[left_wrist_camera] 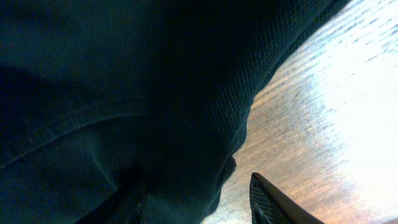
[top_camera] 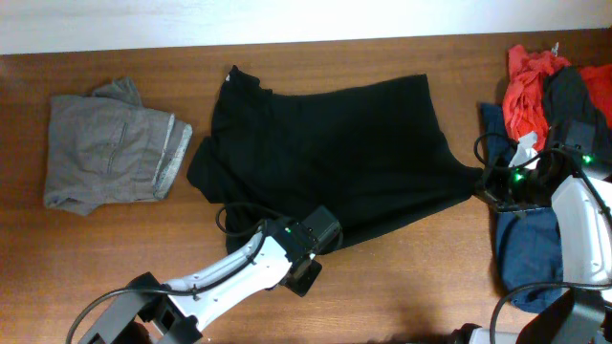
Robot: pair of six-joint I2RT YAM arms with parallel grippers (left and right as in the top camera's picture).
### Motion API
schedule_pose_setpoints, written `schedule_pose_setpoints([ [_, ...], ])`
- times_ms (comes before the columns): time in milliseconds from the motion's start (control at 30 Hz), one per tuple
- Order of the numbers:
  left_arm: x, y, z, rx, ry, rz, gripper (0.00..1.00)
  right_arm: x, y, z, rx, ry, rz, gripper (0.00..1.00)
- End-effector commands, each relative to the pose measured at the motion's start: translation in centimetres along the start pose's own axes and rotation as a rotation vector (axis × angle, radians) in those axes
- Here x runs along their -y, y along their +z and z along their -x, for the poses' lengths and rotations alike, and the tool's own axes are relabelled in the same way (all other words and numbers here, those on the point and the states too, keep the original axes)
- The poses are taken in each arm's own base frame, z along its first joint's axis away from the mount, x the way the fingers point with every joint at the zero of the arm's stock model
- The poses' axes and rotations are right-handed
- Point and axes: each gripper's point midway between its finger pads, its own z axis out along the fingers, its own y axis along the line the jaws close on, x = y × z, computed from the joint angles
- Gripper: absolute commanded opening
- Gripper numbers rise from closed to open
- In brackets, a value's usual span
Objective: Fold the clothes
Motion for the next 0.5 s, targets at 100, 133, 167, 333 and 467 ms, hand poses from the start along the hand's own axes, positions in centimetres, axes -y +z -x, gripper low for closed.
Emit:
schedule_pose_setpoints([
  [100,-0.6,0.1,-0.4,-0.001,0.009,0.035,0.0,-1.1,-0.4,0.3,0.01,-0.004,0.039,0.04],
  [133,-0.5,-0.1,-0.6,-0.011,0.009,0.03,0.0,-1.1,-0.5,0.3,0.012,-0.005,0.04,0.04],
  [167,-0.5,-0.4,-0.7,-0.022,0.001,0.028,0.0,-1.2,-0.6,0.4,0.015,-0.007,0.04,0.04],
  [333,-0.7,-4.4,-1.1,-0.054,-0.018,0.034,0.0,-2.1,-1.9,1.7,0.057,-0.029,0.049,0.04],
  [467,-0.8,-7.5,-0.7,0.011,-0.02,0.022,0.0,-2.8,-3.1,2.3,0.076,-0.039,0.053,0.04],
])
